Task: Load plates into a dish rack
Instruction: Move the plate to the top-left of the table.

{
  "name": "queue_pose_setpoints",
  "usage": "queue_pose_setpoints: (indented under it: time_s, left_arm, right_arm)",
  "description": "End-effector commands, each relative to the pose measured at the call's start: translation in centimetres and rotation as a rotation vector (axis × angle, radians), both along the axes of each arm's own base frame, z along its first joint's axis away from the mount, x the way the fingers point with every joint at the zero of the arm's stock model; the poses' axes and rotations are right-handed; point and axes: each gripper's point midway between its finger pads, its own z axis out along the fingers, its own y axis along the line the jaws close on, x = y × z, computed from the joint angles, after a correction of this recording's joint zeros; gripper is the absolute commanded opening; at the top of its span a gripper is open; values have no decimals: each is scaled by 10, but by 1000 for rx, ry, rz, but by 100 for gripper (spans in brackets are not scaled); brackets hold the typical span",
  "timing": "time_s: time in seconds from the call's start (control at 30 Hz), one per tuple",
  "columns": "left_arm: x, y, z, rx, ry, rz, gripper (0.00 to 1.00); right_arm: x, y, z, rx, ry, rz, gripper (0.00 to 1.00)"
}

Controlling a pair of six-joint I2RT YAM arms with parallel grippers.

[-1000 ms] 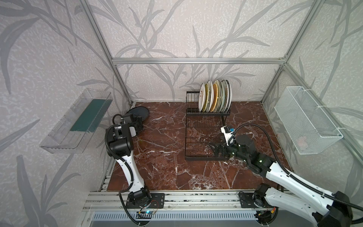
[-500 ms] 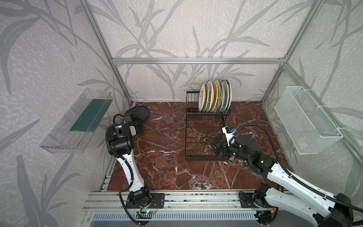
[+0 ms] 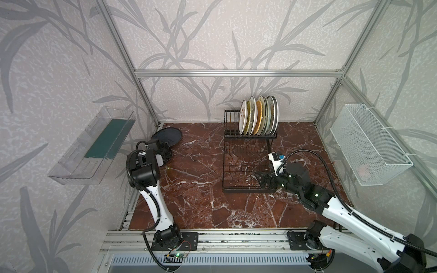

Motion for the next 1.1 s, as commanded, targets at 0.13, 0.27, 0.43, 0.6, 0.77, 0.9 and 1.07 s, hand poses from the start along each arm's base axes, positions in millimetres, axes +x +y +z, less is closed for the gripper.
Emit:
queue_pose_setpoints:
  time_s: [0.13,0.27,0.43,0.6,0.77,0.9,1.07]
  left_arm:
    - [-39,-42,-7,-44,5,-119,0]
    - [-60,-64,-5,-60,-18,-161,0]
    - [-93,-91,-5,-84,-20,-197,0]
    - [-125,-97,-8,-77,24,-177,0]
    - [-132,-96,-12,-63,82,-179,11]
    - [-131,-95,-16,-66,102,-176,16]
    - [-130,-95,-24,-65,132,-177,21]
  right_arm:
    - [3,0,3,16,-2,-11,99]
    - [4,4,2,26,5,-4,99]
    - [7,8,0,33,14,3,99]
    - [8,12,-1,38,19,8,99]
    - [10,14,-1,35,20,12,99]
    - [12,13,0,38,17,6,99]
    - [11,11,-1,31,17,-1,99]
